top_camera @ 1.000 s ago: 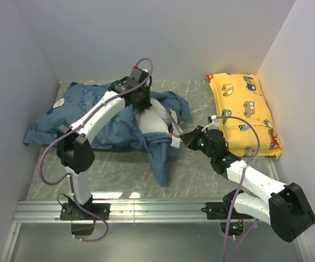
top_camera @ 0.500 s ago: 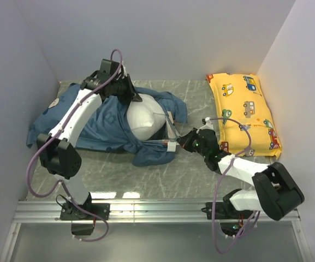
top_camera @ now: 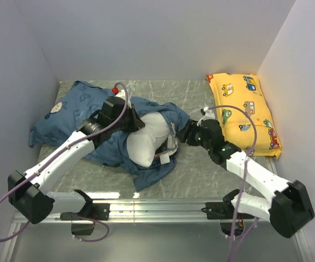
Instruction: Remove the pillowcase from the pillow
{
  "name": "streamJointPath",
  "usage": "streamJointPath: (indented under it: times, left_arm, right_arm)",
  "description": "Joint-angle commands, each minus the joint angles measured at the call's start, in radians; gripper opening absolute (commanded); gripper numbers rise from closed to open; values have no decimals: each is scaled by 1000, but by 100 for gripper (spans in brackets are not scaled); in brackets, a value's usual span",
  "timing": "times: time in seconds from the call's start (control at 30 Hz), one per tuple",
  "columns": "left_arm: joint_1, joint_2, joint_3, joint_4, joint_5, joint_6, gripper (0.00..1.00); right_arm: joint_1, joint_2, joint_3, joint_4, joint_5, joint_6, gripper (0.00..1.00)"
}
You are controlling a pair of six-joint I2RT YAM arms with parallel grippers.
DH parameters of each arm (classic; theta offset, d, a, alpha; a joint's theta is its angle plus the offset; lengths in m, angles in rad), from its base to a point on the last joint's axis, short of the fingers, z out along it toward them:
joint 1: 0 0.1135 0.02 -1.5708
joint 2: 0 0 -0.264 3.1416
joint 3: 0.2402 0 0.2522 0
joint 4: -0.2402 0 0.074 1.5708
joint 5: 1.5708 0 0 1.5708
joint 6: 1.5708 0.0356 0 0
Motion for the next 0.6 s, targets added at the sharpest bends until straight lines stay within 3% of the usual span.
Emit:
streamJointPath:
  times: [0.0,0.23,0.33,0.43,0.47,0.57]
  left_arm:
    - [-42,-54,-10,161,-50,-31,0]
    - [-133,-83,10,123,-133,-28,0]
    - [-161,-118,-8,95,-149,-29,0]
    - [-181,-186,-65,69,-160,-32,0]
    - [-182,-207,-82,63,-154,-29,0]
    - [-184,-305,-148,43,-118,-8,0]
  right_arm:
    - [60,-91,92,-91,71,-85,64]
    - [172,105,282,-199,171,-137,69]
    - [146,190,334,-242,246,-137,62]
    - [65,225,373,-279,309,-122,36]
    - [43,227,374,-282,338,-122,20]
    - [-41,234,382,-282,343,-117,7]
